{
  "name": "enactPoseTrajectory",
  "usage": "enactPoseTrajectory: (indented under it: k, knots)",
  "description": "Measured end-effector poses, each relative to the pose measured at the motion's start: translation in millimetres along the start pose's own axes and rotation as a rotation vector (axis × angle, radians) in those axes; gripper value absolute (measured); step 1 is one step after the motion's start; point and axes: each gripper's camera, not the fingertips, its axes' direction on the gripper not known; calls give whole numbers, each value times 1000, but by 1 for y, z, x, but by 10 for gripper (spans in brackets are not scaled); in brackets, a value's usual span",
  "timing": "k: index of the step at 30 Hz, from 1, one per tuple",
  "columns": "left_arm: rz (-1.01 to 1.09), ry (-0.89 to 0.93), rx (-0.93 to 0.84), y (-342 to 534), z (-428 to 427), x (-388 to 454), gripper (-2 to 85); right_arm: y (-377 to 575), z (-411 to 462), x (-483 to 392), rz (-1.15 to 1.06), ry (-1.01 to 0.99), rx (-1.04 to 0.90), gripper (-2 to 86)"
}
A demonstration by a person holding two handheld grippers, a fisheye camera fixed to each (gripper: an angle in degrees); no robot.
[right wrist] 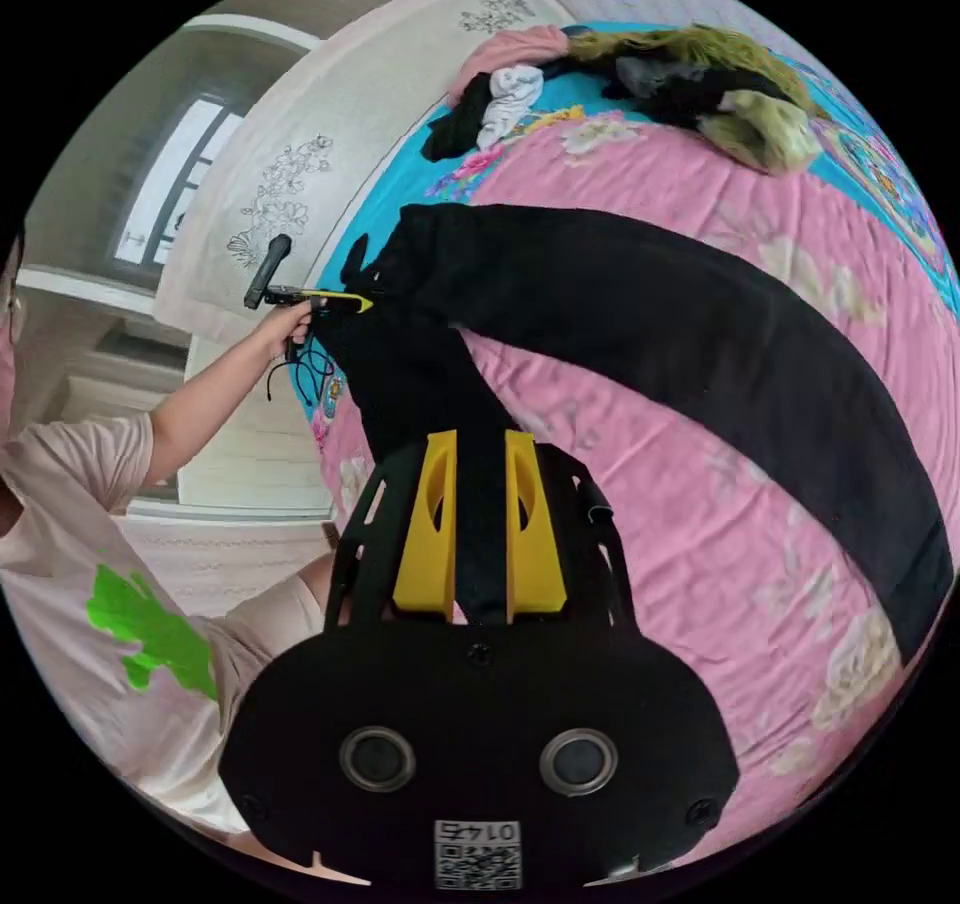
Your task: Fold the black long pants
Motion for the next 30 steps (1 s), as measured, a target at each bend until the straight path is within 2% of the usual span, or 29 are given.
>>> enactPoseTrajectory:
  k: [3,5,8,10,13,19,23,26,30]
  knots:
    - [-16,-54,66,6,-15,-3,-6,-90,77,-37,-199,-54,7,75]
    - [23,-151,150,13,-35,5,-2,-139,124,-52,-257,-49,-24,77]
    - [98,-140,277,20,-47,16,3,-205,190,-63,-275,-36,-49,81]
    - [114,-178,251,15,-32,17,3,-235,226,-66,-272,-39,-82,77]
    - [80,-167,81,9,14,2,-2,-269,277,-74,-290,56,-110,55]
    - [-2,-34,125,25,28,-28,-8,-313,382,-94,-385,279,-230,49]
    - [-82,40,167,34,31,-45,-9,-328,449,-114,-510,384,-293,111]
    - [-73,32,166,35,32,-47,-9,-333,486,-121,-572,442,-315,141]
    - [-52,11,155,34,32,-48,-9,-345,521,-117,-601,542,-410,140]
